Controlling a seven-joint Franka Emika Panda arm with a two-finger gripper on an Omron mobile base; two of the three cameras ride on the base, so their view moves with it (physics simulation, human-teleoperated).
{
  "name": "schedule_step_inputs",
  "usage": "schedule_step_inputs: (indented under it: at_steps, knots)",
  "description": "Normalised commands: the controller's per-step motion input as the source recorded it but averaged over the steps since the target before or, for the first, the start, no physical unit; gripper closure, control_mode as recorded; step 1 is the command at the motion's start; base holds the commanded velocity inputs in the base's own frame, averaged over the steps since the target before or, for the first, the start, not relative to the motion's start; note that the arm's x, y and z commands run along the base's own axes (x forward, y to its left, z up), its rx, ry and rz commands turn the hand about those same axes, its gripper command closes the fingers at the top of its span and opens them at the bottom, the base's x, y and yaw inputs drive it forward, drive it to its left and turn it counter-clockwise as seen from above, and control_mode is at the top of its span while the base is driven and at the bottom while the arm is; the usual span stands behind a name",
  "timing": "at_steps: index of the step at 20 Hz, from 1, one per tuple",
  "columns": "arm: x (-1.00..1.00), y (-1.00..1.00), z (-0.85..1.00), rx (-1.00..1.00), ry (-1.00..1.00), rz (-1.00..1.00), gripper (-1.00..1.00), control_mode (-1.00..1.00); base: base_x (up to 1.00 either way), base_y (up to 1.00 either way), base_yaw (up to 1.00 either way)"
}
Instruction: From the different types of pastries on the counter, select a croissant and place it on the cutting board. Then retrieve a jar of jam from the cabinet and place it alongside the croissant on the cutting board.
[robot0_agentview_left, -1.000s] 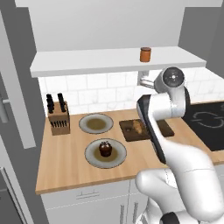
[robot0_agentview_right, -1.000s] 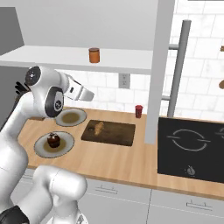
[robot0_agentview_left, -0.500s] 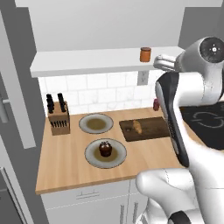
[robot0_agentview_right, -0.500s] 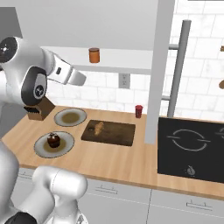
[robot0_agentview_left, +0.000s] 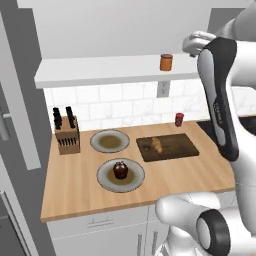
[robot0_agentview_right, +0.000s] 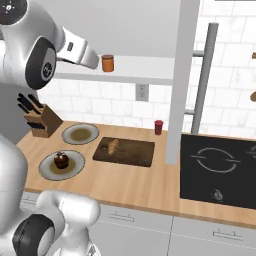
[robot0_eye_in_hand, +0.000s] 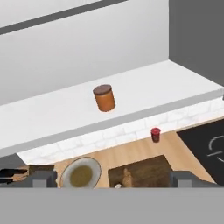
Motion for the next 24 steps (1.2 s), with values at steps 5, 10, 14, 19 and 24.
schedule_step_inputs:
  at_steps: [5, 10, 14, 19, 24]
  knots:
    - [-0.29, 0.14, -0.13, -0.03, -0.13, 0.19, -1.00, -1.00, 0.00, 0.00, 0.00]
    - [-0.42, 0.31, -0.52, -0.20, -0.41, 0.03, -1.00, -1.00, 0.00, 0.00, 0.00]
    - [-0.05, 0.16, -0.37, -0.07, -0.35, -0.10, -1.00, -1.00, 0.00, 0.00, 0.00]
    - [0.47, 0.03, 0.32, 0.03, 0.18, -0.22, -1.00, -1.00, 0.00, 0.00, 0.00]
    - [0.78, 0.00, 0.70, 0.00, 0.74, -0.05, -1.00, -1.00, 0.00, 0.00, 0.00]
